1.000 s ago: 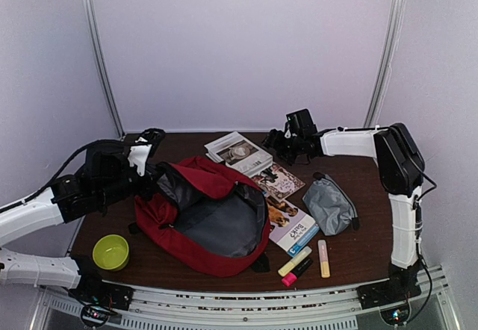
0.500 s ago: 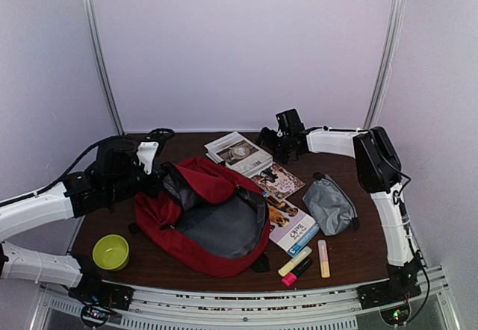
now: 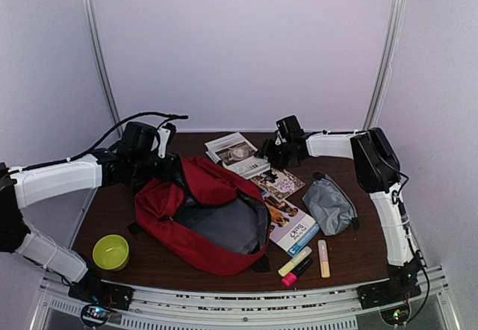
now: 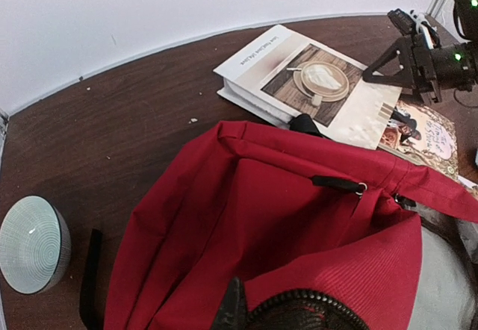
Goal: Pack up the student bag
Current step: Move the book to the book.
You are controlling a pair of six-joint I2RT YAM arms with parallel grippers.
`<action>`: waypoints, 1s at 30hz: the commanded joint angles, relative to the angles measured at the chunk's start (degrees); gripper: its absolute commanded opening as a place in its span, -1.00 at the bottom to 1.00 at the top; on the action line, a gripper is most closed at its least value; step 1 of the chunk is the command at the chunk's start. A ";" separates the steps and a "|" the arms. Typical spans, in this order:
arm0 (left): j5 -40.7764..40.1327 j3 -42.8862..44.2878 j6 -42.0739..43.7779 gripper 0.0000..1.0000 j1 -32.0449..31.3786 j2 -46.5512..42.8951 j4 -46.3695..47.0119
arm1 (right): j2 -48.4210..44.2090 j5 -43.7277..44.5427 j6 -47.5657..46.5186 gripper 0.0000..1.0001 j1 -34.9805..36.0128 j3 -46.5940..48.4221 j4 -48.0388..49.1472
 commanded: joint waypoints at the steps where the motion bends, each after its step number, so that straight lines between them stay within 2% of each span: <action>1: 4.80 3.91 -3.58 -1.00 1.65 2.58 0.65 | -4.13 -3.05 -2.79 0.12 0.65 -5.18 -1.96; 5: 7.76 5.55 -4.87 -1.00 1.66 5.30 -0.08 | -7.20 -3.48 -4.08 -0.22 0.97 -10.72 -0.65; 15: 9.64 3.31 -6.22 -1.00 1.60 5.15 2.13 | -14.93 -4.12 -9.69 -0.51 1.21 -23.71 -0.34; 22: 7.80 1.55 -4.67 -1.00 1.68 1.03 1.15 | -21.27 -1.23 -14.56 -0.51 -0.11 -31.47 -2.15; 30: 4.56 -1.58 -2.88 -1.00 2.67 -5.38 -0.38 | -25.94 2.11 -19.54 -0.48 -5.59 -34.39 -6.25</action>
